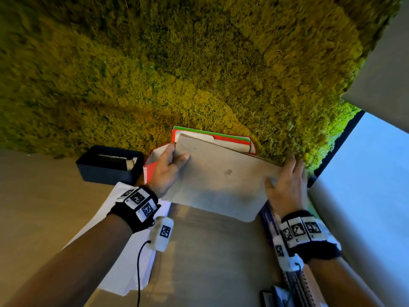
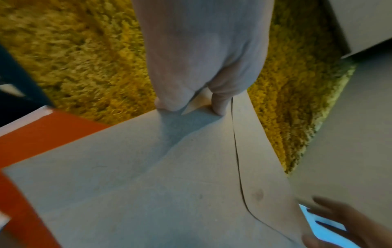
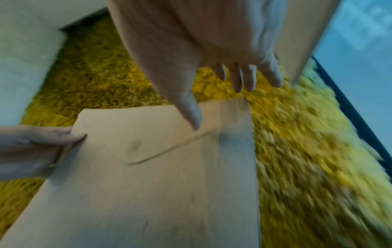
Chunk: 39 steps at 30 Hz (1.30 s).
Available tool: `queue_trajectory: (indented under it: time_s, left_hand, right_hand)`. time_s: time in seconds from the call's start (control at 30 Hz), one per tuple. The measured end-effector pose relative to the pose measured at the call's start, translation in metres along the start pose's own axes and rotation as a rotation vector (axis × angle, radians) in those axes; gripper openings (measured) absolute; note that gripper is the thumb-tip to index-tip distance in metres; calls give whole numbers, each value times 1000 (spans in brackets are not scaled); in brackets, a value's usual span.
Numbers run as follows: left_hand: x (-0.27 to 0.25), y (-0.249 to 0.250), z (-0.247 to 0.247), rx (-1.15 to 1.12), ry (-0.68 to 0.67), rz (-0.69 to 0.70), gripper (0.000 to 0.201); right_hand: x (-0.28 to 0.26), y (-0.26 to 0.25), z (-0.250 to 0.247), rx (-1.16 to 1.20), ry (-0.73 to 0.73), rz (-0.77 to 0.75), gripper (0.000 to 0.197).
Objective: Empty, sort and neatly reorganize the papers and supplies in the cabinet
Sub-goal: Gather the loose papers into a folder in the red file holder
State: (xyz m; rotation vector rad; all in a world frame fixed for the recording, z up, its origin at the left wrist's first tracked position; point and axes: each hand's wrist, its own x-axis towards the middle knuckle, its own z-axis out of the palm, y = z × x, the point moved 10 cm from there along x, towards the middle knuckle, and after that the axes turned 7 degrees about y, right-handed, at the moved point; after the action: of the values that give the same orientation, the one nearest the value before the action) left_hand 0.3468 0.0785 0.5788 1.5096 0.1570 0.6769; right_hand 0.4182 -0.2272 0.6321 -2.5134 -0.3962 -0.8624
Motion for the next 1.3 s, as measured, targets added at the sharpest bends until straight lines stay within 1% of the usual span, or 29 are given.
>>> queue_trajectory:
  time_s: [0.03,0.07,0.1,0.13,0.2,0.23,0.3,0.33,0.37,0.43,0.5,0.57,0.6,0.67,0.73,0.8,0.83,0.9,0.97,1.03,1.13,1.23,1.3]
  left_hand:
    - [6,11,3,15,-34,31,22]
    - [12,22,7,22,-69,69,22]
    - [18,33,11,28,-98,105,24]
    - [22,43,13,36,-116,141,27]
    - [30,60,12,31,-136,200,26]
    - [35,67,11,32,-134,223,21]
    - [46,80,7,34,-110,276,9]
    - [52,82,4,30,-88,293,8]
    - [58,83,1,25,-57,300,12]
    - [74,74,-11,25,39,270,30]
    - [90,49,-24,48,115,168,51]
    - [105,9,-38,172,150,33,66]
    - [109,-10,-42,255,146,-27,68]
    - [113,-39,-44,350,104,-74,63]
    - [115,-54,-38,418,43,-60,51]
    - [115,-63,-29,492,-29,-44,42]
    - [117,-67,-25,525,-65,-34,41]
    - [121,-77,-19,559,-126,-37,37]
    - [124,-86,-13,548,-160,-50,34]
    - [123,-91,-5,506,-178,-45,32]
    - [119,-95,6,463,-197,14,30]
    - [119,-107,7,457,-145,82,48]
    - [119,-111,5,472,-115,132,52]
  right_hand:
    - [9,-17,-3,-67,-26,-105,90]
    - [17,-33,-1,-102,-90,-195,90]
    - [24,-46,4,-99,-180,-268,88]
    - [30,-56,11,-67,-285,-306,83]
    - [37,-72,23,20,-474,-300,62]
    - [42,-79,22,52,-509,-281,51]
    - [53,-89,18,92,-512,-254,34]
    - [60,-94,16,98,-507,-253,27]
    - [68,-99,11,90,-490,-261,24]
    - [89,-106,-3,36,-408,-279,22]
    - [115,-110,-27,25,-278,-270,23]
    - [139,-112,-53,123,-152,-249,28]
    - [149,-113,-65,182,-87,-239,31]
    - [163,-113,-81,284,34,-191,35]
    - [173,-116,-85,427,145,-146,34]
    - [178,-120,-78,593,227,-128,33]
    - [181,-119,-69,654,252,-109,34]
    - [183,-119,-43,711,247,-73,37]
    - [182,-119,-8,718,192,-66,41]
    - [177,-118,28,680,104,-80,39]
    - [172,-109,82,478,-26,-105,31]
    - [169,-97,140,127,-194,-220,29]
    - [156,-91,175,-121,-306,-310,31]
